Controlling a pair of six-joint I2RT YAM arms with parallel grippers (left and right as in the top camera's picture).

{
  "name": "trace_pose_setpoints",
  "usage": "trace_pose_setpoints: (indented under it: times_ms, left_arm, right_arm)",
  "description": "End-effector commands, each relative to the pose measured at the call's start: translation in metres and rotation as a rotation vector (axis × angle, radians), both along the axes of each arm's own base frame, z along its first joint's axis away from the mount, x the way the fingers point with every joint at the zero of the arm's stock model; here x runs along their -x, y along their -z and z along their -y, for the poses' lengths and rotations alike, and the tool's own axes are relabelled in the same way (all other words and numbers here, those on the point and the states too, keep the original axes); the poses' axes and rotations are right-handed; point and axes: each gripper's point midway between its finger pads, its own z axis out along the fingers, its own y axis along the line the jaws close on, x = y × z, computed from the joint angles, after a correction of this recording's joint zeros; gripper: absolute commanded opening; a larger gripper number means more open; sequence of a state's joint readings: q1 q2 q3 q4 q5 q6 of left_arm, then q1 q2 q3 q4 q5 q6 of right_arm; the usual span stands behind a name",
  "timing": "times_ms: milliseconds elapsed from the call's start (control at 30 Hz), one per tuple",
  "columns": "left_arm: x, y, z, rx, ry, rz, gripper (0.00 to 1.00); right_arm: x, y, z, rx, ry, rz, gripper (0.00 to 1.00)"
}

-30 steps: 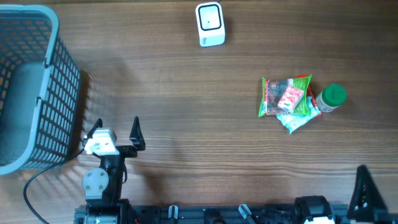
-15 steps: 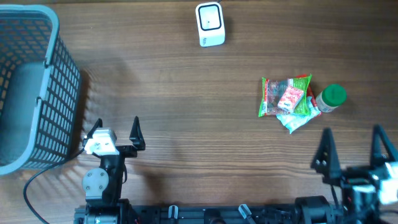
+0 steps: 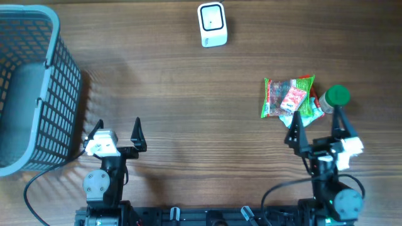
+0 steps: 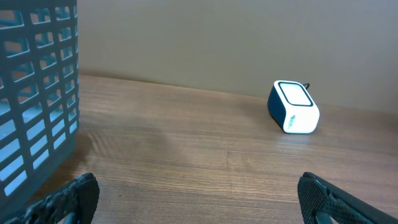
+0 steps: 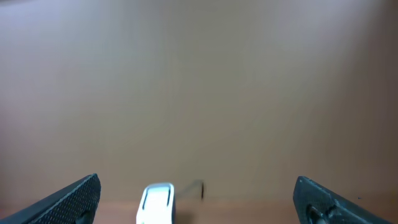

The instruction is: Scan the item barcode

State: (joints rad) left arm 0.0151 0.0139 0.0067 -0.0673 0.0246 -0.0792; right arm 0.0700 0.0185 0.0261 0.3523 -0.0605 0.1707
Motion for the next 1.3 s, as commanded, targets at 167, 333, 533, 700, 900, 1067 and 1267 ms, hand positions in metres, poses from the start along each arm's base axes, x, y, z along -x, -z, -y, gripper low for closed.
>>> trace_pose_setpoints:
  times_ms: [167, 333, 533, 700, 900, 1067, 1267]
  left_arm:
    - [0.001, 0.001, 0.0, -0.019, 0.002, -0.001, 1.0]
    - [0.0, 0.001, 0.0, -0.019, 0.002, -0.002, 1.0]
    - [0.0, 0.001, 0.0, -0.019, 0.002, -0.002, 1.0]
    - [0.0, 0.001, 0.0, -0.019, 0.002, -0.002, 1.0]
    - [0.0, 0.001, 0.0, -0.019, 0.002, -0.002, 1.0]
    - [0.0, 0.001, 0.0, -0.019, 0.002, -0.001, 1.0]
    - [0.0, 0.001, 0.0, -0.019, 0.002, -0.002, 1.0]
  right_arm:
    - [-0.014, 0.067, -0.005, -0.014, -0.035, -0.263, 1.0]
    - [-0.014, 0.09, -0.012, 0.128, -0.044, -0.333, 1.0]
    - [-0.014, 0.09, -0.013, 0.282, -0.022, -0.305, 1.0]
    - [-0.015, 0.09, -0.009, 0.28, -0.003, -0.309, 1.0]
    - [-0.015, 0.09, -0.009, 0.274, -0.001, -0.311, 1.0]
    - [-0.015, 0.09, -0.009, 0.274, -0.001, -0.311, 1.0]
    - [-0.015, 0.09, -0.009, 0.274, -0.001, -0.311, 1.0]
